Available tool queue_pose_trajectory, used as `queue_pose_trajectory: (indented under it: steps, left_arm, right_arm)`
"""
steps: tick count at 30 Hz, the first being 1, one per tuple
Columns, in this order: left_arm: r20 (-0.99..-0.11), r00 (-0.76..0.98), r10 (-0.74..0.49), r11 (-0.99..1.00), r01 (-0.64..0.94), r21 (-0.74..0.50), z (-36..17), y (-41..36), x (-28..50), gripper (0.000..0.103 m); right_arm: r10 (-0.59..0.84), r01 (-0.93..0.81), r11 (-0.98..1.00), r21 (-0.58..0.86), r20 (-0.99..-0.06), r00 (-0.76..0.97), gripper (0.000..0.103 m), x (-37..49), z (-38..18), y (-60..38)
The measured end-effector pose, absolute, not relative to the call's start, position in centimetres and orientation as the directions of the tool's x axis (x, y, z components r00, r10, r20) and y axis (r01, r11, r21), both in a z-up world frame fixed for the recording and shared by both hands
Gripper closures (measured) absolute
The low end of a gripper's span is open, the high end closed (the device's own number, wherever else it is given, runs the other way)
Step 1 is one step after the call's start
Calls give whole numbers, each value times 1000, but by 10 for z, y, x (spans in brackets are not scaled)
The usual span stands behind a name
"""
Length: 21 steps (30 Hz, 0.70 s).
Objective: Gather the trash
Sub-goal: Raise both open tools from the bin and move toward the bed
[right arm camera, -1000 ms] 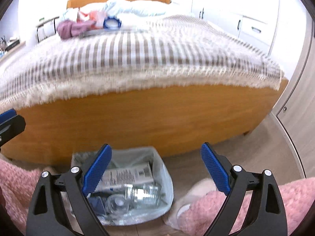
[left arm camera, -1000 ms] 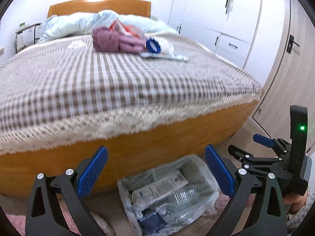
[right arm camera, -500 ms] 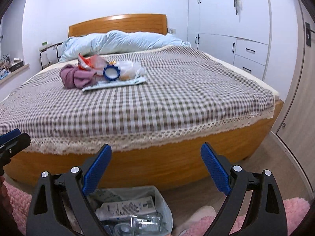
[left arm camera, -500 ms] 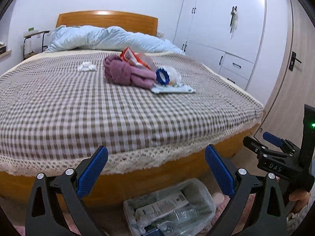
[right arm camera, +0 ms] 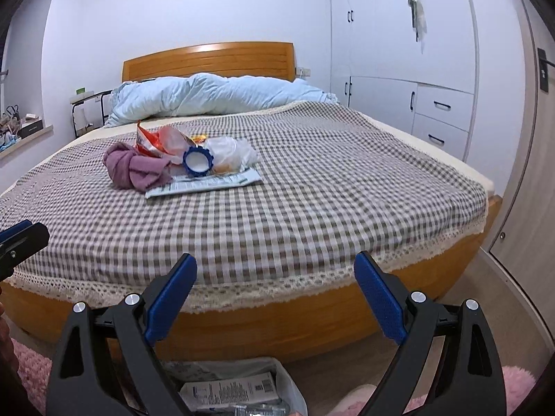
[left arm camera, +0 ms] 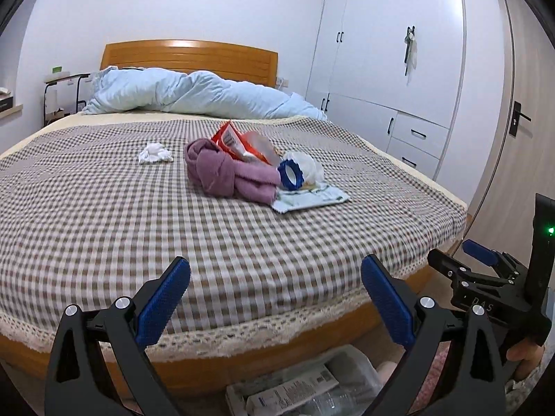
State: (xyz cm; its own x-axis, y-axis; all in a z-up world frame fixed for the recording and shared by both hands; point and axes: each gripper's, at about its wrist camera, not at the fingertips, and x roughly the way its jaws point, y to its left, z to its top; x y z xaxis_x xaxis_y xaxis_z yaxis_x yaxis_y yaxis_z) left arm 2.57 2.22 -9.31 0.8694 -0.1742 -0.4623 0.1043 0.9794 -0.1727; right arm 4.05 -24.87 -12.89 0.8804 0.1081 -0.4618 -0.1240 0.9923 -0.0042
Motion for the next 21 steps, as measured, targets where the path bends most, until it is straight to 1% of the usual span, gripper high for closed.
queue_pose_trajectory:
  steps: [9,14,19,21]
  left_arm:
    - [-445,879,-173,976,91,-199,-79,28,45,8]
    - [-439,881,-174,974,89,-207,-68,29,61,8]
    - [-422,892,-163,977,87,-193,-54,31,93,8]
    - [-419,894,-159,978,85,-190,-52,31,106,8]
  right_arm:
    - [138,-150,989,5,-417,898,15,64,-112,-240]
    - [178,-180,983,33,-402,898,15,88,-97,-233]
    - [187,-204,979,-9,-358,915,15,119,-76,-222]
    - [180,-202,979,-26,-357,917,15,133,-72,-219]
